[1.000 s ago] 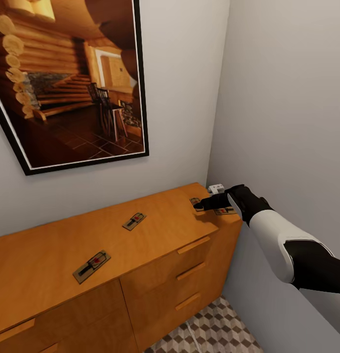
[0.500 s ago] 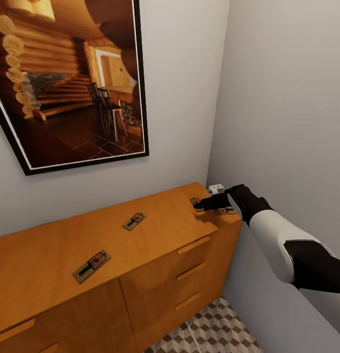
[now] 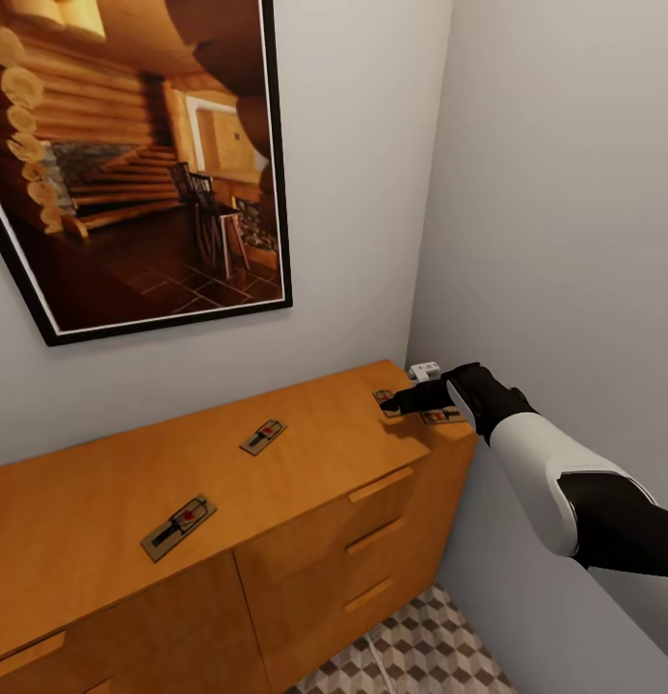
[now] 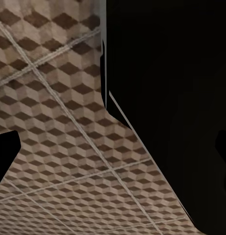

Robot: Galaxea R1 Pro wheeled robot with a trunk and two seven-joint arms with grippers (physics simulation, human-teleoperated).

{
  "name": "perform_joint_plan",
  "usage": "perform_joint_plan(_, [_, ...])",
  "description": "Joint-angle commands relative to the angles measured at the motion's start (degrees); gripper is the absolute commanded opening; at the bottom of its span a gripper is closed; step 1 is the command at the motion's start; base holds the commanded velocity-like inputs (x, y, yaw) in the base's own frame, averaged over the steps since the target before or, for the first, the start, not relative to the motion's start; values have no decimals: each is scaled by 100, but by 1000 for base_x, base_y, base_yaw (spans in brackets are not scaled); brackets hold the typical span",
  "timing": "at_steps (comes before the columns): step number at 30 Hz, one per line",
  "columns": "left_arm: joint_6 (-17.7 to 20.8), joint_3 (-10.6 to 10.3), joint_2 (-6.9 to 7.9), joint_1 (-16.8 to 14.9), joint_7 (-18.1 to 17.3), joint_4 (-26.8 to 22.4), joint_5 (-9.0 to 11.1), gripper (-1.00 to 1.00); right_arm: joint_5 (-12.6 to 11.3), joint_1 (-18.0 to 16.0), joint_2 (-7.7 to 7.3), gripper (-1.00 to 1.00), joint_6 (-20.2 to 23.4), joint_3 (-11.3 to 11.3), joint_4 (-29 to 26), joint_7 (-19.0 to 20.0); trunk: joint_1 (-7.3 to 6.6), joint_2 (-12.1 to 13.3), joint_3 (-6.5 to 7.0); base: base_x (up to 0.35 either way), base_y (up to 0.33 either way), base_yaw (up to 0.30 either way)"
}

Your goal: Take the four mousetraps from the cabinet in the bathroom and place them on the bathroom floor. Make sure all four end up on the same floor surface, and ensure that at least two of them are either under or directly next to the same bathroom sink.

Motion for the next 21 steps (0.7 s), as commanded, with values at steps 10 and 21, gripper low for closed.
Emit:
perform_joint_plan(10, [-34, 0, 0, -4, 12, 12, 6, 100, 45, -1, -3, 100, 15, 16, -11, 30, 1, -2, -4, 18, 0, 0])
perform_joint_plan(21, [-34, 2, 0, -4, 12, 12, 6, 100, 48, -1, -3, 100, 15, 16, -11, 29, 1, -2, -4, 45, 0, 0])
